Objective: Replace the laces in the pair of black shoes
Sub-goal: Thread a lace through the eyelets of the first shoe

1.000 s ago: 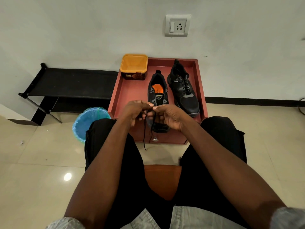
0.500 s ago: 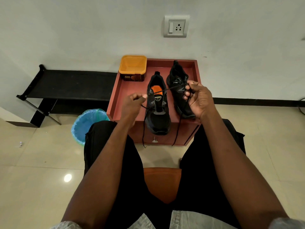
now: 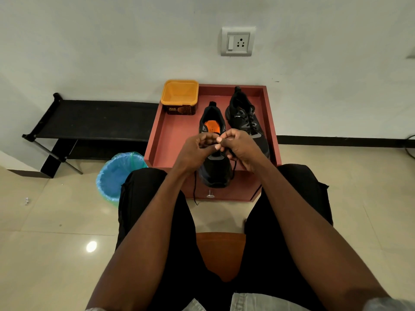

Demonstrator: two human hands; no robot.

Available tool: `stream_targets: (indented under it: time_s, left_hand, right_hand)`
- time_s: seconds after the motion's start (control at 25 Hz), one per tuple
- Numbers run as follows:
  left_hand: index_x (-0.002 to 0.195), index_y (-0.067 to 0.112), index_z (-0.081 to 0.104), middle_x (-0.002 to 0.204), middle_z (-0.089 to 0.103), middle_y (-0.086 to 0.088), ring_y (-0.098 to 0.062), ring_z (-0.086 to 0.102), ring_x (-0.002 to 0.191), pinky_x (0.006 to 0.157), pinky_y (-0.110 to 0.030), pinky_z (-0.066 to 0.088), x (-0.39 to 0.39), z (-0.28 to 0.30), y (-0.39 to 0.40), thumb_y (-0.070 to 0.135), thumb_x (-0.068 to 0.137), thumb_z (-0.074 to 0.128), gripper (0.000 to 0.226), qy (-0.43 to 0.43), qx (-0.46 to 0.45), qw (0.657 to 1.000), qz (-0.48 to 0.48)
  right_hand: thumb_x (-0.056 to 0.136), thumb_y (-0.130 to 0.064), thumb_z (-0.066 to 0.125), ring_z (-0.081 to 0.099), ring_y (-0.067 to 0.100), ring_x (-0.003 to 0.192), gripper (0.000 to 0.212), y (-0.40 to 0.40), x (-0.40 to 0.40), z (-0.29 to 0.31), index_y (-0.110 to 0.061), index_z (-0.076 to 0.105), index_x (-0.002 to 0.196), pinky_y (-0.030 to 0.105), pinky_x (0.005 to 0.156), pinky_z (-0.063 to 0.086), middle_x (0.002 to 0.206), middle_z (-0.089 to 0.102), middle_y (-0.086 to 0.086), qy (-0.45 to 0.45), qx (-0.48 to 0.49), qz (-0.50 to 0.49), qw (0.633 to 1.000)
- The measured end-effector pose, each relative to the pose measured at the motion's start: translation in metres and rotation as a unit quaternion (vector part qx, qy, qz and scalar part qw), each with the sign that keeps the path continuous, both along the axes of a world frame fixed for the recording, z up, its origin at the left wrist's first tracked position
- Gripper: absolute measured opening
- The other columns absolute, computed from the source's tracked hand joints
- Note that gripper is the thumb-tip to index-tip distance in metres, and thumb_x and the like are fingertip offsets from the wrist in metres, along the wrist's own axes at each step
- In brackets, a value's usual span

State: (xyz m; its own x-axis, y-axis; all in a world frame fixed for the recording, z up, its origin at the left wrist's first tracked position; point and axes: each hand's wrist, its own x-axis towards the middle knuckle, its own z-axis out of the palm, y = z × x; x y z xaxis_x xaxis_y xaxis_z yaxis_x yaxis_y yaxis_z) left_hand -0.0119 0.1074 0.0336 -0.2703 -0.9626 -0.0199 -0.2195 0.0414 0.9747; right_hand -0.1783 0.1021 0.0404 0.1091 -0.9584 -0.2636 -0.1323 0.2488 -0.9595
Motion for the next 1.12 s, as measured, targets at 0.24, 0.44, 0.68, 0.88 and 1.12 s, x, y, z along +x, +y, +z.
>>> stream_targets:
  time_s: [0.24, 0.44, 0.68, 0.88, 1.12]
  left_hand:
    - [0.091, 0.017, 0.063, 0.083, 0.062, -0.002, -0.012, 0.056, 0.073, 0.06, -0.02, 0.045, 0.02, 0.005, -0.013, 0.011, 0.097, 0.056, 0.011, -0.04, 0.05, 0.964, 0.257]
    - [0.107, 0.013, 0.065, 0.114, 0.061, -0.005, -0.017, 0.058, 0.105, 0.075, -0.017, 0.041, 0.035, -0.004, -0.015, 0.01, 0.092, 0.054, 0.018, -0.206, 0.02, 0.886, 0.414]
    - [0.124, 0.01, 0.062, 0.117, 0.06, 0.005, -0.001, 0.058, 0.105, 0.085, -0.007, 0.045, 0.002, -0.005, -0.016, 0.008, 0.094, 0.061, 0.03, -0.1, -0.033, 0.983, 0.15]
    - [0.106, 0.015, 0.07, 0.087, 0.073, 0.005, -0.004, 0.068, 0.083, 0.081, -0.02, 0.053, -0.011, -0.014, -0.023, 0.007, 0.09, 0.068, 0.017, -0.016, 0.018, 0.999, 0.026]
    - [0.101, 0.004, 0.074, 0.096, 0.075, -0.009, -0.007, 0.07, 0.086, 0.082, -0.019, 0.055, -0.018, -0.016, -0.028, 0.006, 0.089, 0.069, 0.013, 0.017, 0.021, 0.998, 0.054]
  right_hand:
    - [0.099, -0.008, 0.054, 0.051, 0.008, 0.053, 0.009, -0.006, -0.024, 0.002, -0.008, 0.063, 0.099, 0.021, 0.047, 0.038, 0.075, 0.065, 0.002, -0.002, 0.008, -0.049, 0.999]
    - [0.098, -0.002, 0.052, 0.058, 0.011, 0.05, 0.01, -0.009, -0.034, -0.004, -0.003, 0.061, 0.096, 0.024, 0.049, 0.044, 0.075, 0.069, 0.008, 0.064, 0.038, -0.099, 0.992]
    - [0.099, -0.001, 0.053, 0.059, 0.013, 0.058, 0.014, -0.012, -0.011, -0.009, 0.004, 0.067, 0.099, 0.021, 0.054, 0.05, 0.075, 0.065, 0.011, 0.069, 0.012, -0.029, 0.997]
    - [0.094, -0.007, 0.065, 0.06, 0.015, 0.052, 0.017, -0.014, -0.006, -0.009, 0.009, 0.063, 0.1, 0.022, 0.047, 0.048, 0.073, 0.067, 0.015, 0.015, -0.002, -0.062, 0.998]
    - [0.092, -0.021, 0.071, 0.048, 0.009, 0.046, 0.02, -0.025, -0.009, -0.024, -0.004, 0.068, 0.082, 0.021, 0.045, 0.037, 0.062, 0.059, 0.003, 0.008, 0.063, -0.093, 0.994]
